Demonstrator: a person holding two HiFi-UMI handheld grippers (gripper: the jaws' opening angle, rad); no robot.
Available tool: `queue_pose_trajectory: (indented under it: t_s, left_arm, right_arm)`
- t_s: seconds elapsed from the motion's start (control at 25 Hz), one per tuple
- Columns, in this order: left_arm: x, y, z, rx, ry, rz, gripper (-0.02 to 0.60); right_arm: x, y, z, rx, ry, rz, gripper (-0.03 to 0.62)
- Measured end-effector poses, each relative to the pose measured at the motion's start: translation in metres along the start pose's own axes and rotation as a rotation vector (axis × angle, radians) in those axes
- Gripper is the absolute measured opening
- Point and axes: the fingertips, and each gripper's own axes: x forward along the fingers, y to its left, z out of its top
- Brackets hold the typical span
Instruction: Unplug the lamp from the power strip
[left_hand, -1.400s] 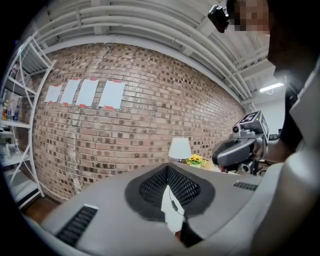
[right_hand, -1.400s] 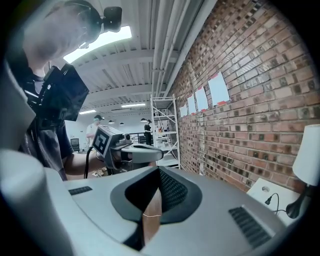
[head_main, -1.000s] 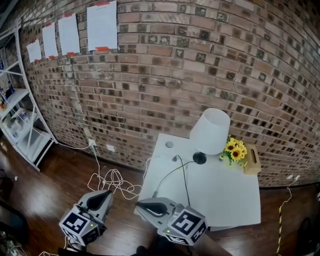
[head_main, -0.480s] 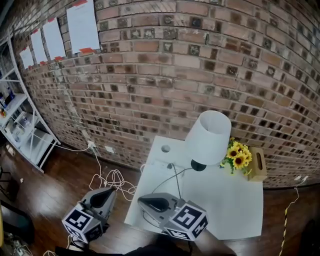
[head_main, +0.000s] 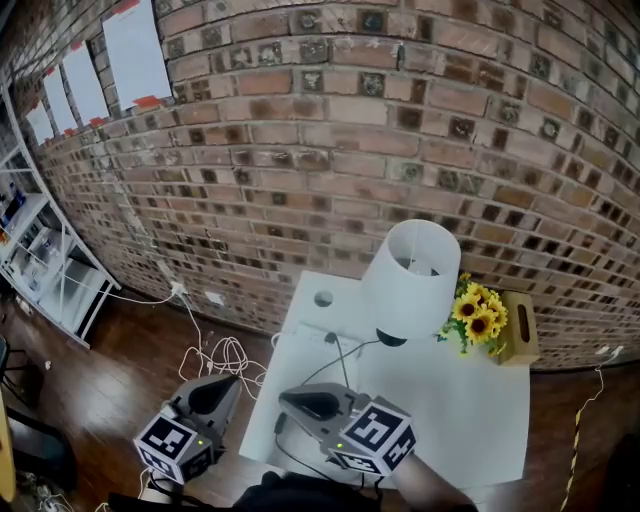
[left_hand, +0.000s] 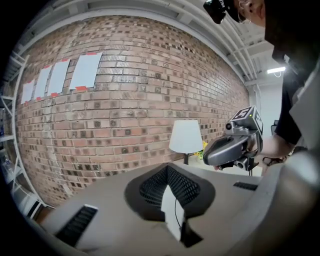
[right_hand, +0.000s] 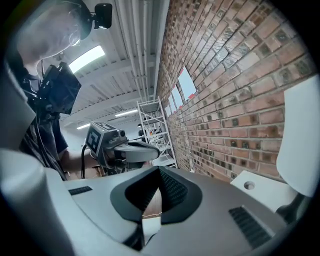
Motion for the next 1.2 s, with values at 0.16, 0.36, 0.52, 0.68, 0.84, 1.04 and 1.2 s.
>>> queue_pose_trajectory:
  t_s: [0.16, 0.36, 0.52, 0.68, 0.84, 1.04, 1.2]
  left_arm:
    - [0.022, 0.008, -0.001, 0.021, 0.003, -0.043, 0.002]
    - [0.049, 0.021, 0.001, 0.044, 0.007, -0.131, 0.002]
    - [0.072, 0.051, -0.005, 0.058, 0.013, -0.199, 0.002]
    - [0.102, 0.067, -0.010, 0.093, 0.016, -0.285, 0.002]
    - [0.125, 0.071, -0.017, 0.096, 0.038, -0.360, 0.002]
    - [0.150, 0.069, -0.020, 0.113, 0.053, -0.427, 0.002]
    - [0.170, 0.065, -0.033, 0.155, 0.085, -0.437, 0.002]
  right_arm:
    - [0.004, -0.018, -0.004, 0.023, 0.010, -0.045, -0.005]
    - [0.019, -0.040, -0.013, 0.059, 0.029, -0.116, -0.005]
    - [0.033, -0.058, -0.013, 0.087, 0.026, -0.217, -0.005]
    - [0.045, -0.080, -0.015, 0.117, 0.039, -0.315, -0.005]
    - [0.054, -0.093, -0.022, 0.158, 0.063, -0.382, -0.005]
    - [0.057, -0.111, -0.035, 0.210, 0.091, -0.453, -0.003]
    - [0.056, -0.125, -0.049, 0.218, 0.133, -0.486, 0.008]
